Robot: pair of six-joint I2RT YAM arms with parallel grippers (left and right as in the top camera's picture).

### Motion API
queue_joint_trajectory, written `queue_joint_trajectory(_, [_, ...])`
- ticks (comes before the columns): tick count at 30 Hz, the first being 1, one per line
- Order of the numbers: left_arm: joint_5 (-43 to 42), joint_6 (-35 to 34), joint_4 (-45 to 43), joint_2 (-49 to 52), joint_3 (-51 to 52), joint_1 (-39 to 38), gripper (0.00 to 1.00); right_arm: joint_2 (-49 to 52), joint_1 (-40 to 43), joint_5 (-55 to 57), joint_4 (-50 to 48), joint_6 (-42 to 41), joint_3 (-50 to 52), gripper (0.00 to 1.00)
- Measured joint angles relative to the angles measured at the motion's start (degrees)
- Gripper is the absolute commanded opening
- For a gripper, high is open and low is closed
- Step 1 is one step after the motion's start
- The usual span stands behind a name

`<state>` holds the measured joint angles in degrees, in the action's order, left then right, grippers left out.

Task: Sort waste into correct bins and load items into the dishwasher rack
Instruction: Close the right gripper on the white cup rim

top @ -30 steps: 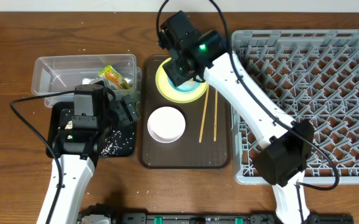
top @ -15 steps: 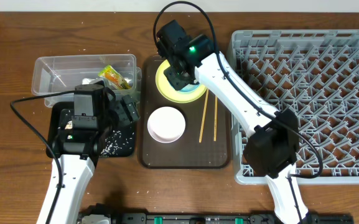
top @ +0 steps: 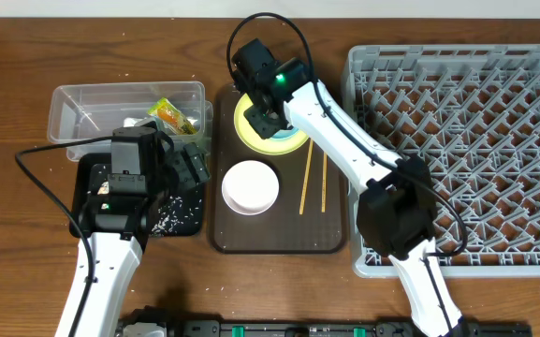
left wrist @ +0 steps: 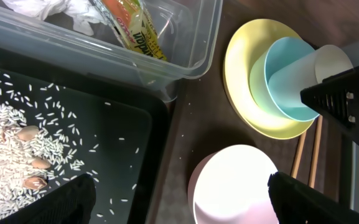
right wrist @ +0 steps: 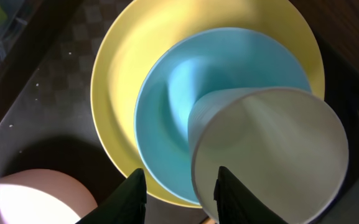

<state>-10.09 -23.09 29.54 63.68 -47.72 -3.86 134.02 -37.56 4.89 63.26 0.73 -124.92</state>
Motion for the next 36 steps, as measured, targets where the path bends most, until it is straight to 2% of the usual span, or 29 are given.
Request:
queue_joint_trajectory(4, [0.0, 0.0, 0.0, 0.0, 0.0, 0.0, 0.91, 0.0, 0.0, 0.1, -0.4, 0.4, 0.0, 0.31])
queue_joint_trajectory(8, [0.0, 0.0, 0.0, 0.0, 0.0, 0.0, 0.91, 0.1, 0.0, 0.3, -0.6, 1.6, 0.0, 0.25])
queue_joint_trajectory(16, [0.0, 0.0, 0.0, 0.0, 0.0, 0.0, 0.91, 0.1, 0.0, 1.4, -0.8, 2.1, 0.2, 0.24])
queue_joint_trajectory(27, [0.0, 0.0, 0.0, 0.0, 0.0, 0.0, 0.91, 0.1, 0.0, 2.2, -1.8, 2.5, 2.4, 0.12])
queue_joint_trajectory(31, [0.0, 0.0, 0.0, 0.0, 0.0, 0.0, 0.91, 0.1, 0.0, 2.3, -1.8, 2.8, 2.4, 0.04])
queue_joint_trajectory(36, [0.0, 0.0, 0.0, 0.0, 0.0, 0.0, 0.91, 0.1, 0.0, 2.4, -1.8, 2.8, 2.4, 0.02])
